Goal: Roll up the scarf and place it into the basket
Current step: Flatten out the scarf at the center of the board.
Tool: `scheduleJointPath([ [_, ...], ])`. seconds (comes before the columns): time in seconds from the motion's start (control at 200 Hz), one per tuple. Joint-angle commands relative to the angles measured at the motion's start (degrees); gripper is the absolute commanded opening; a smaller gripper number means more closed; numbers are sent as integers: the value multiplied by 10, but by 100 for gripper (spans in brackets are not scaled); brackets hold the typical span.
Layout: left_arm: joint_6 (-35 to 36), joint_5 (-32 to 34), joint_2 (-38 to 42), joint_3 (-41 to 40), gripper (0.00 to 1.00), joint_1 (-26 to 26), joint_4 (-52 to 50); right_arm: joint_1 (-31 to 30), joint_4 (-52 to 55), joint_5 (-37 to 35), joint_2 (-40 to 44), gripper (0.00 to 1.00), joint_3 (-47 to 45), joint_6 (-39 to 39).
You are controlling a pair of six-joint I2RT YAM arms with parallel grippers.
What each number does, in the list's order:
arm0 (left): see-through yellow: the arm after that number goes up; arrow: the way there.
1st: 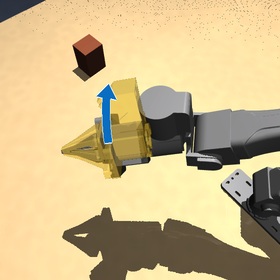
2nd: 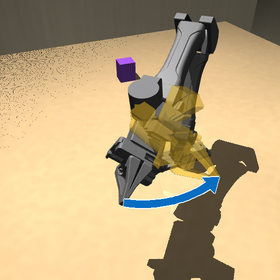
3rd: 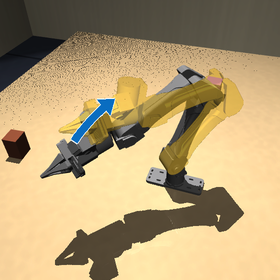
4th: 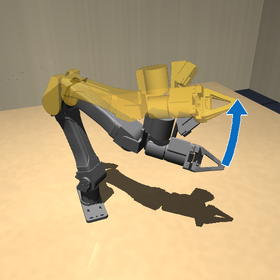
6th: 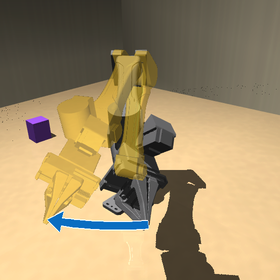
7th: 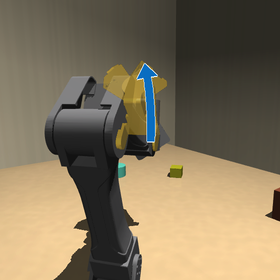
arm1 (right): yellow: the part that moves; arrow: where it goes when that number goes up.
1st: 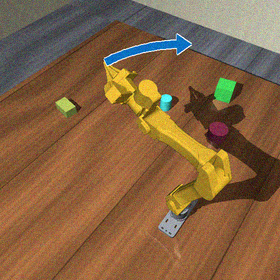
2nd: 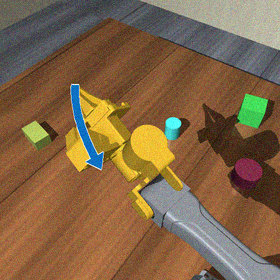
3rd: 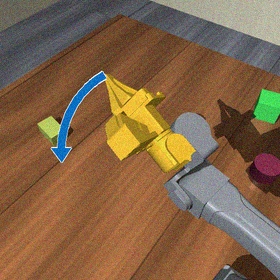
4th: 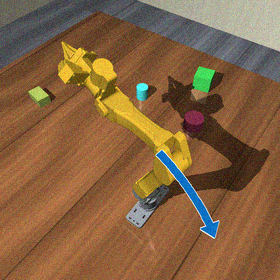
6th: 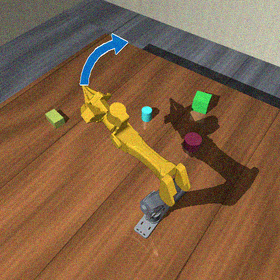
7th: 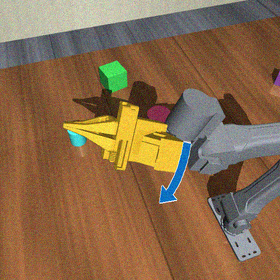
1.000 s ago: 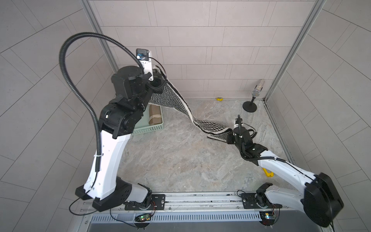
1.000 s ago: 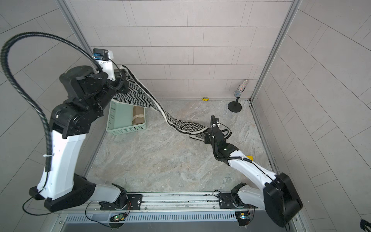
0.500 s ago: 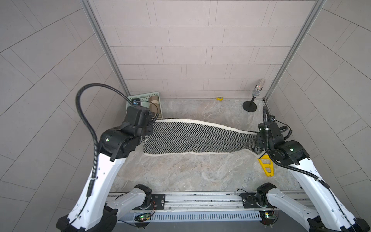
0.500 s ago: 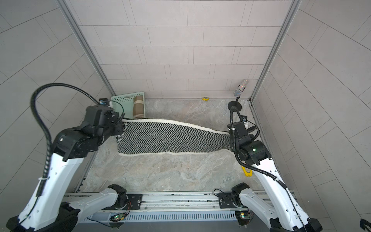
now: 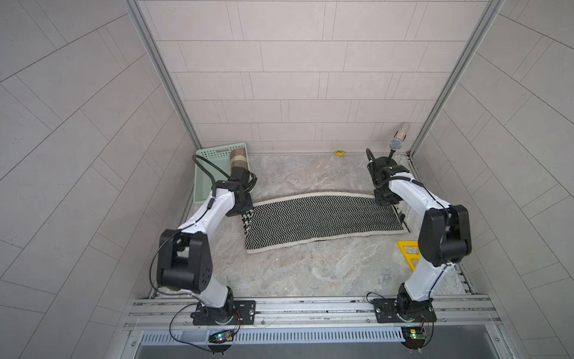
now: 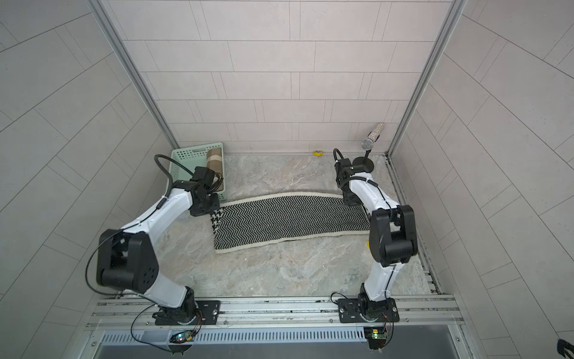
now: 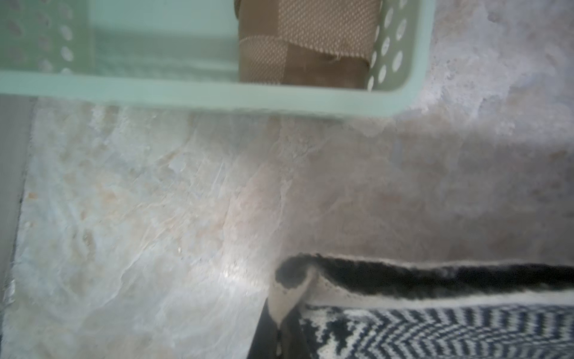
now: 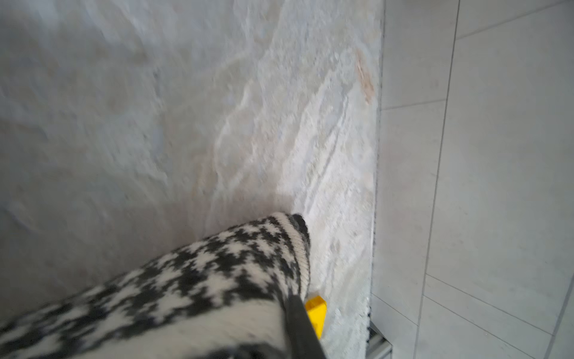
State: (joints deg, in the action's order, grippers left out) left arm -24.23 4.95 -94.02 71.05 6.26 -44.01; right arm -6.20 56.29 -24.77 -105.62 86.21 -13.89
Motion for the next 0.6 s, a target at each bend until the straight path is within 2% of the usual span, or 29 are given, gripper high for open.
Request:
scheduleJointPath([
  [0.0, -17, -21, -60, 51, 0, -15, 35, 3, -4, -49, -73, 53, 73, 17],
  [0.03, -24, -28, -77, 57, 0, -15, 42, 3, -5, -49, -92, 58, 93, 25],
  [0.13, -38, -60, -115, 75, 12, -14, 63, 2, 8, -40, -130, 62, 146, 40],
  [0.155, -41, -69, -119, 76, 19, -15, 68, 1, 9, -36, -130, 62, 151, 40],
  [0.19, -44, -79, -121, 76, 33, -14, 72, -1, 10, -34, -126, 62, 152, 40],
  [0.245, -48, -87, -116, 71, 44, -14, 77, -3, 7, -28, -113, 64, 145, 37],
  [0.41, -51, -89, -58, 34, 67, -14, 82, -4, -11, 21, -58, 66, 69, 11],
  [0.595, -40, -75, 27, 0, 87, -15, 52, -16, -75, 81, 49, 81, -80, -22],
])
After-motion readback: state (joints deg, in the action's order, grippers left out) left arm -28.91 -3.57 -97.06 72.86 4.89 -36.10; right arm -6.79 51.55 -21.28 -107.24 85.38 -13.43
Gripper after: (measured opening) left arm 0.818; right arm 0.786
